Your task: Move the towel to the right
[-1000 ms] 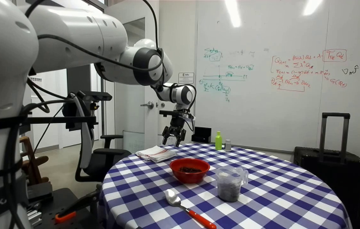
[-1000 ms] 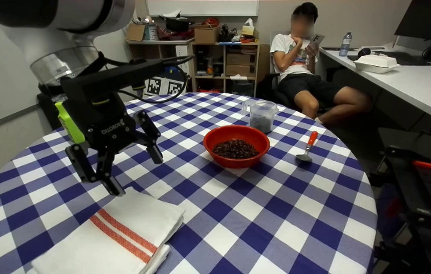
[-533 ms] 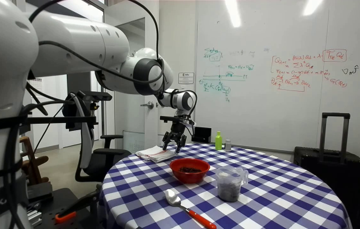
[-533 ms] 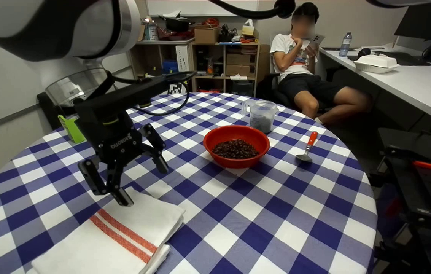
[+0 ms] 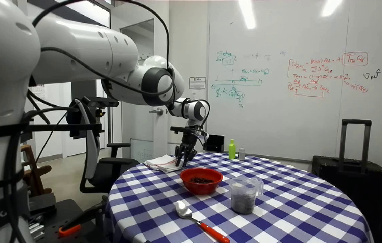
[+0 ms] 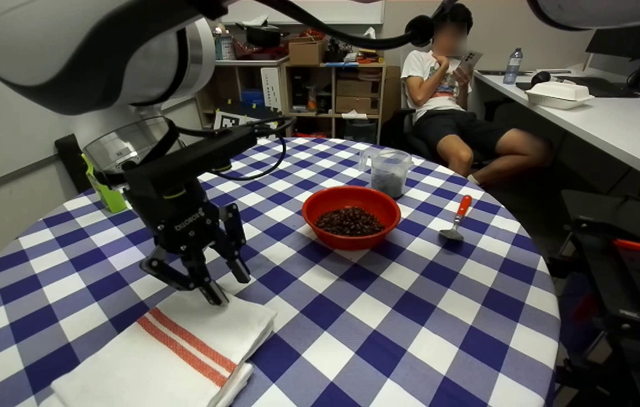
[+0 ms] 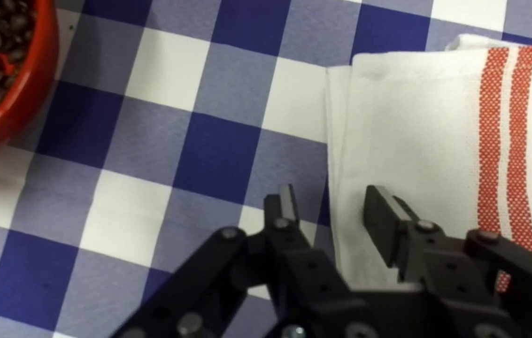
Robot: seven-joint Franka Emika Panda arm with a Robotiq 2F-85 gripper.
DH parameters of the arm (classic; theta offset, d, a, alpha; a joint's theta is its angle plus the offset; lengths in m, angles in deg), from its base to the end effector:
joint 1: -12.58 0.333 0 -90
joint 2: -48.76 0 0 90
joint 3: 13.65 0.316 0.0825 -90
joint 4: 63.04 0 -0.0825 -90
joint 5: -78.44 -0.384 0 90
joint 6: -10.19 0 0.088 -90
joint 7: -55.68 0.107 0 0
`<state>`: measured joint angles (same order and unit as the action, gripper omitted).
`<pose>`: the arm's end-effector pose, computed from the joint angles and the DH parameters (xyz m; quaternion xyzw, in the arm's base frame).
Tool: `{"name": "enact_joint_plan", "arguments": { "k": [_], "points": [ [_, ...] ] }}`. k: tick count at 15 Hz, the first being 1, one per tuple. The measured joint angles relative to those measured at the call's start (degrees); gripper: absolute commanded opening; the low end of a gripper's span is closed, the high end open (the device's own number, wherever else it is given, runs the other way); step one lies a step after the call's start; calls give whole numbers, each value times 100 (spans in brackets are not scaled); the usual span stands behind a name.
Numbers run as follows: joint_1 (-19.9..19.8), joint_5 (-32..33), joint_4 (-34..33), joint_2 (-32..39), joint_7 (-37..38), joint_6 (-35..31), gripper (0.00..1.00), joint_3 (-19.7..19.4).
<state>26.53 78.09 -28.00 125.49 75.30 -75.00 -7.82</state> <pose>0.7128 0.2169 0.1263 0.9717 -0.0258 -0.2339 0.0199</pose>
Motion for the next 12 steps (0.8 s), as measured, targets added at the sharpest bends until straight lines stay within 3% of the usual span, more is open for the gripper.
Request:
{"name": "enact_joint_plan", "arguments": {
  "k": [1,2,7,8,10,12],
  "points": [
    [0,0,0,1,3,6,4,0],
    [0,0,0,1,8,15,2,1],
    [6,0,-20,1,23,95,3,4],
    [6,0,-35,1,24,105,26,5],
    [7,0,-72,1,24,112,29,9],
    [1,-12,-102,1,24,129,42,51]
  ]
}}
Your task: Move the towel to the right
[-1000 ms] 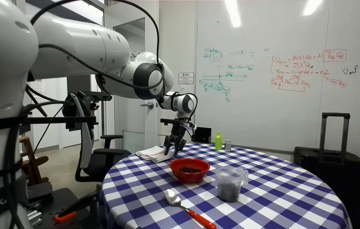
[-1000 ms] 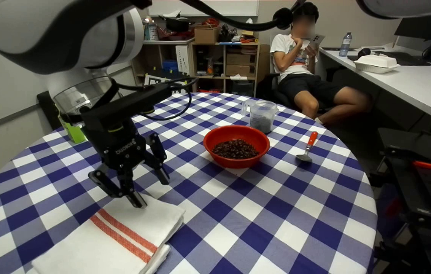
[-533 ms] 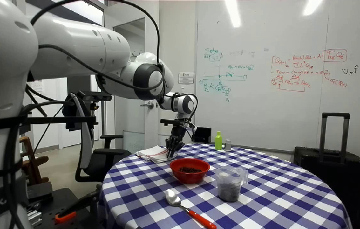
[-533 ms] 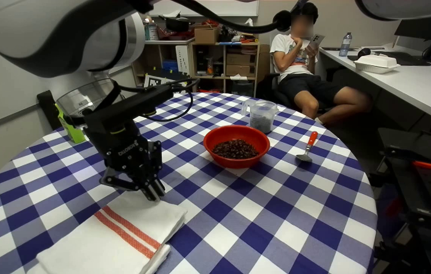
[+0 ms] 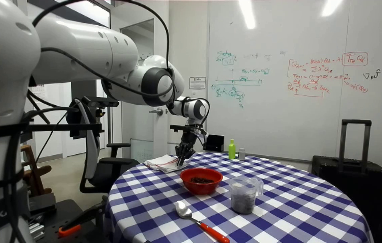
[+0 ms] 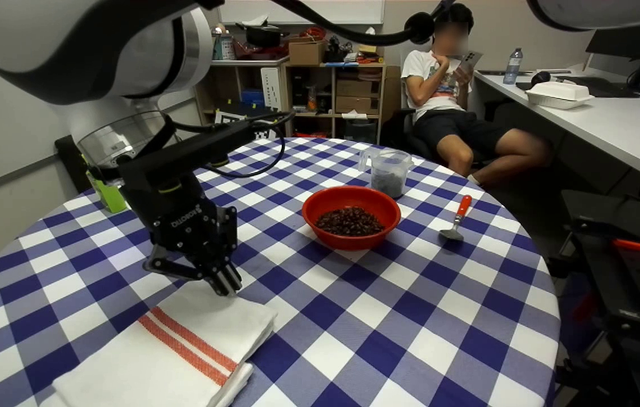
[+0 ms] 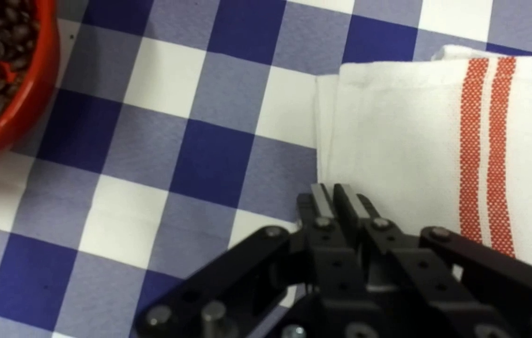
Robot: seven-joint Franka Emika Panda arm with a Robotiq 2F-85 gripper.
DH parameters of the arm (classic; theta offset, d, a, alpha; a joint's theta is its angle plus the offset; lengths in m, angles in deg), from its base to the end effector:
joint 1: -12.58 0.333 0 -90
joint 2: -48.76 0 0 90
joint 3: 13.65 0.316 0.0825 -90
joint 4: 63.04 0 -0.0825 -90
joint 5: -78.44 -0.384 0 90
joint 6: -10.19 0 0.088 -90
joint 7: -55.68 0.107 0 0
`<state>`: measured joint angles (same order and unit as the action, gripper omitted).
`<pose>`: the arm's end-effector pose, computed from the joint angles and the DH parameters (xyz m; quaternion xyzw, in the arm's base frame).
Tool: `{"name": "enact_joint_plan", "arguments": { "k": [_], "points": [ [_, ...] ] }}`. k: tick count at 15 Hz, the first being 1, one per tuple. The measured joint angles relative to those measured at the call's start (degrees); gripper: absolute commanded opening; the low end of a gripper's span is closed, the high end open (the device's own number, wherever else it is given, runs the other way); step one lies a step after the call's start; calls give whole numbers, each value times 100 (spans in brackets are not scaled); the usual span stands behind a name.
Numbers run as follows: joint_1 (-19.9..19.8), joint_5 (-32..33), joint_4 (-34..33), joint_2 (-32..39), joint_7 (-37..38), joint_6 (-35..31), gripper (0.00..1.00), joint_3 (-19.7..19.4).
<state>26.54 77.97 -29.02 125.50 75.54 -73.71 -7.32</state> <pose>0.7124 0.2198 0.1333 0.9709 -0.0257 -0.2375 0.0164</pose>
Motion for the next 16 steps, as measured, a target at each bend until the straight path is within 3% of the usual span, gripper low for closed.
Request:
{"name": "enact_joint_plan", "arguments": {
  "k": [8,13,15,16],
  "points": [
    [-26,-63,-28,19,0,87,99,115],
    [-50,-63,-28,81,0,87,97,115],
    [-52,-63,-28,112,0,87,76,115],
    [-51,-63,-28,127,0,87,70,116]
  ]
}}
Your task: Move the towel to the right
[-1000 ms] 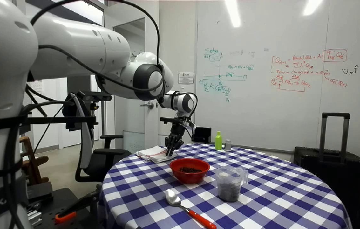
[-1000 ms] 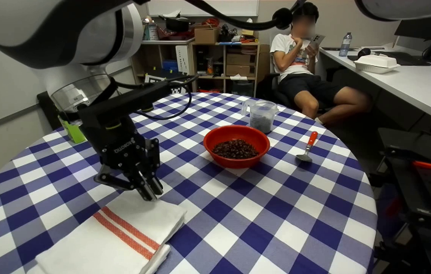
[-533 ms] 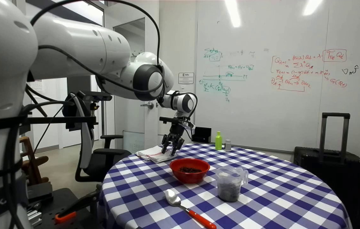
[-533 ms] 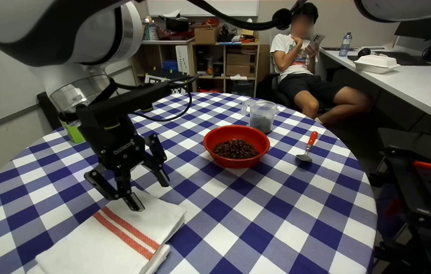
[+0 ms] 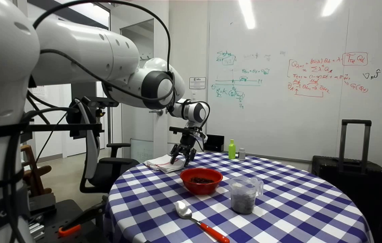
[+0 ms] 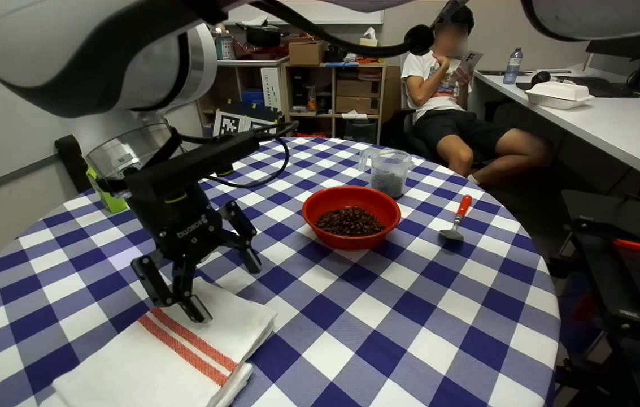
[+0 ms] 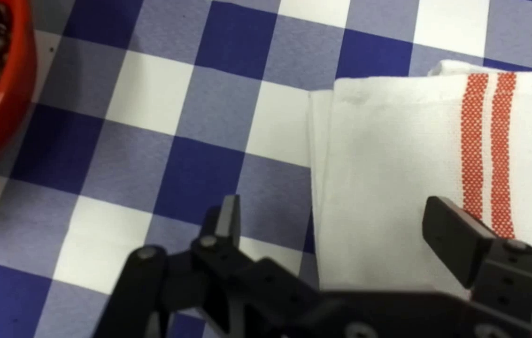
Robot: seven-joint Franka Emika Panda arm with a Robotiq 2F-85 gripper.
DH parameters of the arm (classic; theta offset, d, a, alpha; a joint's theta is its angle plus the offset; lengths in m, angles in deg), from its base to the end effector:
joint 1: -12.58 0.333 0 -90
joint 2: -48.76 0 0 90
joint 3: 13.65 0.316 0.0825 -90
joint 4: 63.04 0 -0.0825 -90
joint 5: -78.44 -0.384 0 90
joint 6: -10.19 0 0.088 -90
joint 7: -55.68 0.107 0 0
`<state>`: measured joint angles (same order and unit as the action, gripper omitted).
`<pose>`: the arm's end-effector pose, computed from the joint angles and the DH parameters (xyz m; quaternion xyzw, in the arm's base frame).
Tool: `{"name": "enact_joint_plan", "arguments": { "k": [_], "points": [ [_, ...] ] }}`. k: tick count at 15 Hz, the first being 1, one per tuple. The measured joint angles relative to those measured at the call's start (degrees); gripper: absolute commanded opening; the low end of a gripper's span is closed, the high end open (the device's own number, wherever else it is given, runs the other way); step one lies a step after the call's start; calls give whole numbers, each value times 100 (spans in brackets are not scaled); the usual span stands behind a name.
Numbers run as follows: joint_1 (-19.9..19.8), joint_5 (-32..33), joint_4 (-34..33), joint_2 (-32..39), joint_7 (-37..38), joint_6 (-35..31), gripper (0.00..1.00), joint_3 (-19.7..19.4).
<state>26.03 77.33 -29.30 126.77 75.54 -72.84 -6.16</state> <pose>0.7067 0.2203 0.1195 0.9661 -0.0263 -0.2568 0.0057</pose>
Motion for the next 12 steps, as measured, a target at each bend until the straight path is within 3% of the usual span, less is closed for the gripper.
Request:
{"name": "enact_joint_plan", "arguments": {
  "k": [8,10,12],
  "points": [
    [-1,-34,-7,38,0,0,7,19],
    [-1,-51,-14,38,0,0,0,41],
    [-1,-59,-19,38,0,0,0,59]
  ]
}}
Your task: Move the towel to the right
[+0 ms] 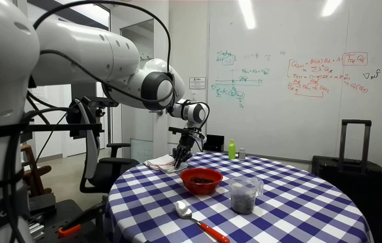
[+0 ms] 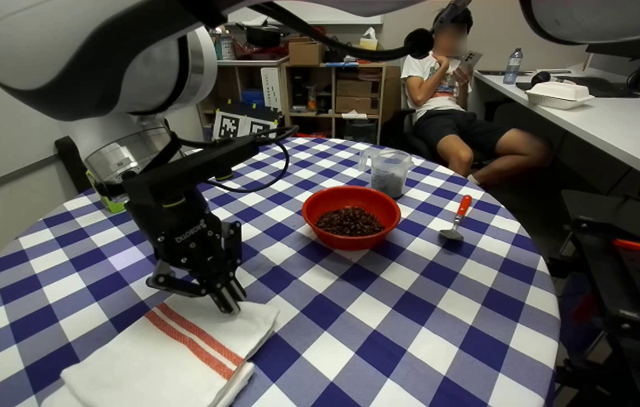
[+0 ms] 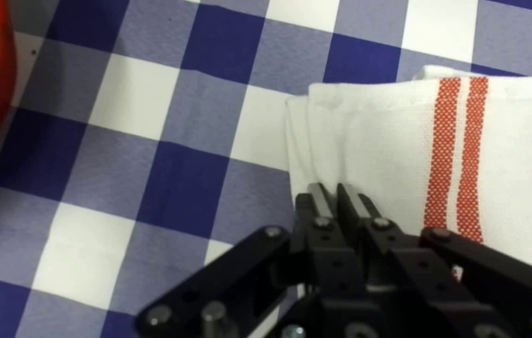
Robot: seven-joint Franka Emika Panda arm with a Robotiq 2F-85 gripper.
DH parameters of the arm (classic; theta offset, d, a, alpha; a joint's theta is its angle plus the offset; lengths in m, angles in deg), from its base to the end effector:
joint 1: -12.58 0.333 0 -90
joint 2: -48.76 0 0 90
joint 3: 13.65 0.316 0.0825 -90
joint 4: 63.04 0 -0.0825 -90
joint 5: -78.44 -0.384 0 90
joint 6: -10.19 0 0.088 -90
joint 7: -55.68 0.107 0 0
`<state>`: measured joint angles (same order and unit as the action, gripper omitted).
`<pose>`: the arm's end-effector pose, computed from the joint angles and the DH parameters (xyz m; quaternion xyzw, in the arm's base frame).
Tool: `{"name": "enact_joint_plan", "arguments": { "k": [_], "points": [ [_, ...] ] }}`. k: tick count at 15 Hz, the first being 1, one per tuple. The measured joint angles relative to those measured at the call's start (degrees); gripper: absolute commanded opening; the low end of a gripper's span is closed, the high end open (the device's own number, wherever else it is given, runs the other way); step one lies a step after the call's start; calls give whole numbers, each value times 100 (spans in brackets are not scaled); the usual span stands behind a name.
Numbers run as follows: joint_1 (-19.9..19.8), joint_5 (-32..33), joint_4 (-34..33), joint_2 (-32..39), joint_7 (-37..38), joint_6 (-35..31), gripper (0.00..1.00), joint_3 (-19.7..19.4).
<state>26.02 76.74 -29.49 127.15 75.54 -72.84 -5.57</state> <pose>0.7047 0.2246 0.1167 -0.9650 0.0250 0.2612 0.0032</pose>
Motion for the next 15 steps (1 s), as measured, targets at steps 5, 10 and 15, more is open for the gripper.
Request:
{"name": "enact_joint_plan", "arguments": {
  "k": [5,10,15],
  "points": [
    [34,18,-118,-13,-1,6,4,12],
    [375,476,-320,-276,-207,382,4,-47],
    [1116,1069,-830,-672,-572,1180,4,-470]
  ]
}}
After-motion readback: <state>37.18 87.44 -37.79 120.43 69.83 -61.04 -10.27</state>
